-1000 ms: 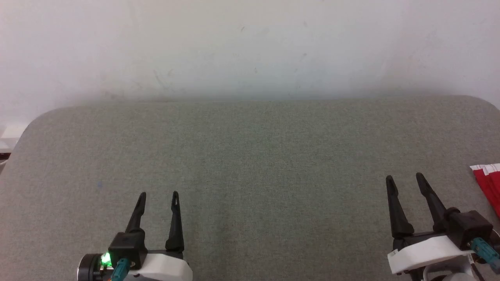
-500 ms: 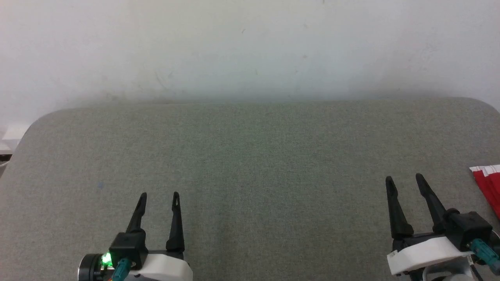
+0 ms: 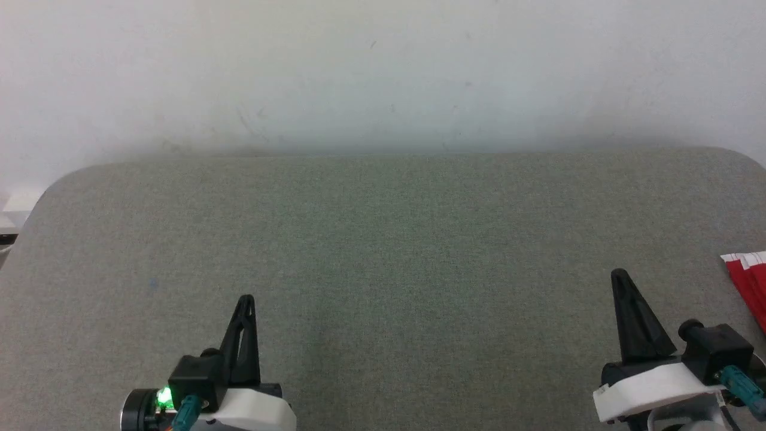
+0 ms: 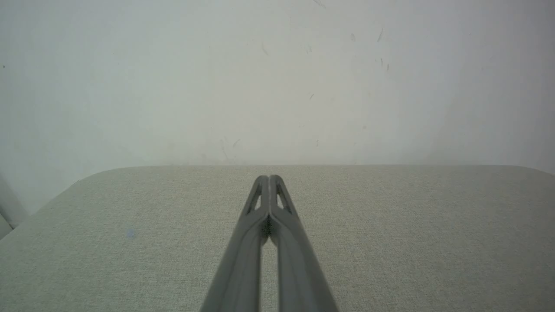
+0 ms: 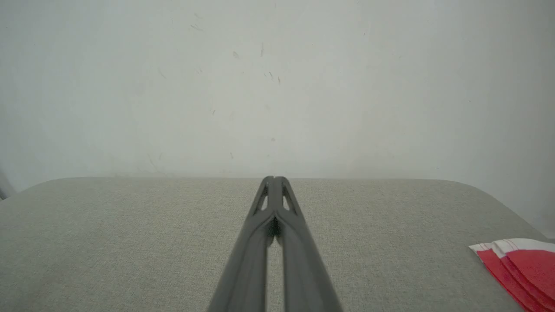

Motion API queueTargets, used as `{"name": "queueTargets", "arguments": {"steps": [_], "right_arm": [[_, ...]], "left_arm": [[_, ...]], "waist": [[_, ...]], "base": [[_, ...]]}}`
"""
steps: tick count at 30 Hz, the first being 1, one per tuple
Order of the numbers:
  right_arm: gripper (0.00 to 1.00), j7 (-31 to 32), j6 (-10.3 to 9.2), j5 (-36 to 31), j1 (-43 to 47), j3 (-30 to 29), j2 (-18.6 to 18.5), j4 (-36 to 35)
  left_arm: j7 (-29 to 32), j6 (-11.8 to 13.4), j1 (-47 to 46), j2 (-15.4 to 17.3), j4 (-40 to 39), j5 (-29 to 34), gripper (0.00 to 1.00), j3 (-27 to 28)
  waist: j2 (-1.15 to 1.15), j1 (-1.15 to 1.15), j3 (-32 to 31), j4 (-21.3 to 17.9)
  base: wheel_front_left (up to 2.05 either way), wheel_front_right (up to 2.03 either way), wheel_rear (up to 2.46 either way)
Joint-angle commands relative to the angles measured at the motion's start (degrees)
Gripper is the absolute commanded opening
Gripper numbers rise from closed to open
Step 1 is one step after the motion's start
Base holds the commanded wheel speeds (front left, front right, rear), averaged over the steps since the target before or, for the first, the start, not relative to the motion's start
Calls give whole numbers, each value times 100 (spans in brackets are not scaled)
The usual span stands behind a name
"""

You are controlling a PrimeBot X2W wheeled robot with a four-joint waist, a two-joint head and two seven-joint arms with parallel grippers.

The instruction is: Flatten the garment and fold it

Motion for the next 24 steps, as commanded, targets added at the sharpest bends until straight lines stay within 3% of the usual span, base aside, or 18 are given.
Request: {"name": "queueTargets", "arguments": {"steps": [1, 24], "right_arm": [[0, 38, 0, -27, -8, 4, 1, -15], [0, 287, -3, -163, -50, 33, 9, -99]], "left_arm": [[31, -18, -12, -3, -16, 18, 0, 20], [300, -110, -72, -18, -100, 109, 0, 127]], "waist": [[0, 0, 2, 0], [0, 0, 23, -9]], "base": [[0, 0, 0], [0, 0, 0]]}}
